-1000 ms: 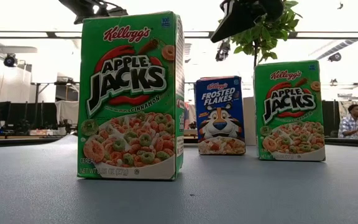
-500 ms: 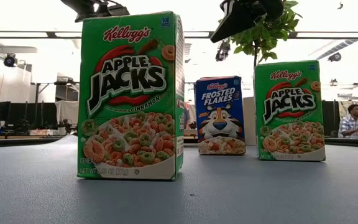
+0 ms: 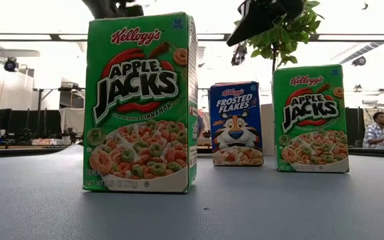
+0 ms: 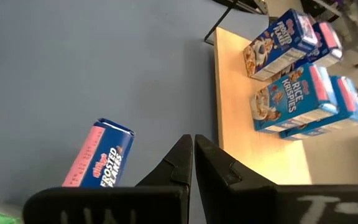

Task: Stack cereal on shelf
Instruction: Put the blue cereal box on the shelf aligned with the other blue cereal boxes

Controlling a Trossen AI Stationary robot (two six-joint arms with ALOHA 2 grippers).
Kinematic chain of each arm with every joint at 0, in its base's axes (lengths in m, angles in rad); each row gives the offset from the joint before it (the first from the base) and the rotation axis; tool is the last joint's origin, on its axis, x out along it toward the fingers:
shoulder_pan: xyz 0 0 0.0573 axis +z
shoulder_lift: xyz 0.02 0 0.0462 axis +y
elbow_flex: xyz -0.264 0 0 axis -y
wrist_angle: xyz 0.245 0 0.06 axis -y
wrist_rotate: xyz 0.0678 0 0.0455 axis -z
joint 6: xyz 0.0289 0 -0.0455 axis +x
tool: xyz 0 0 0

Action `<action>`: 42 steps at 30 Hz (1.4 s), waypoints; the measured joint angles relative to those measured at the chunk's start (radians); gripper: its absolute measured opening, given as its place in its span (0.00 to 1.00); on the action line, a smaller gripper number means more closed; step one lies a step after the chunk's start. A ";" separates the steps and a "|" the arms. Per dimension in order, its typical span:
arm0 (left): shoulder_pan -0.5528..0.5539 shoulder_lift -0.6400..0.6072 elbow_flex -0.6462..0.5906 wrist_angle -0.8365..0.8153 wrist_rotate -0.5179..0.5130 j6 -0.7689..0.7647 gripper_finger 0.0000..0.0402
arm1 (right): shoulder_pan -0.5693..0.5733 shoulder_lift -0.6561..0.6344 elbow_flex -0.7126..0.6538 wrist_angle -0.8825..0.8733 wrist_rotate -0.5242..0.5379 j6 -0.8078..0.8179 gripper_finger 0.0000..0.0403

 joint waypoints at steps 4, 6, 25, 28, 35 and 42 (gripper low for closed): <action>-0.132 -0.076 -0.082 0.116 -0.002 -0.133 0.01 | 0.011 0.000 0.000 -0.005 -0.035 0.065 0.02; -0.201 -0.112 -0.133 0.195 -0.006 -0.192 0.01 | 0.019 0.000 0.000 -0.005 -0.056 0.103 0.02; -0.516 -0.227 -0.413 0.352 -0.625 -0.390 0.01 | 0.060 0.060 0.129 -0.227 -0.139 0.342 0.02; -0.516 -0.226 -0.414 0.355 -0.624 -0.399 0.01 | 0.060 0.088 0.156 -0.285 -0.140 0.367 0.02; -0.517 -0.232 -0.411 0.363 -0.624 -0.407 0.01 | 0.059 0.122 0.171 -0.305 -0.184 0.428 0.05; -0.517 -0.235 -0.412 0.366 -0.624 -0.407 0.01 | 0.059 0.138 0.157 -0.314 -0.180 0.481 0.29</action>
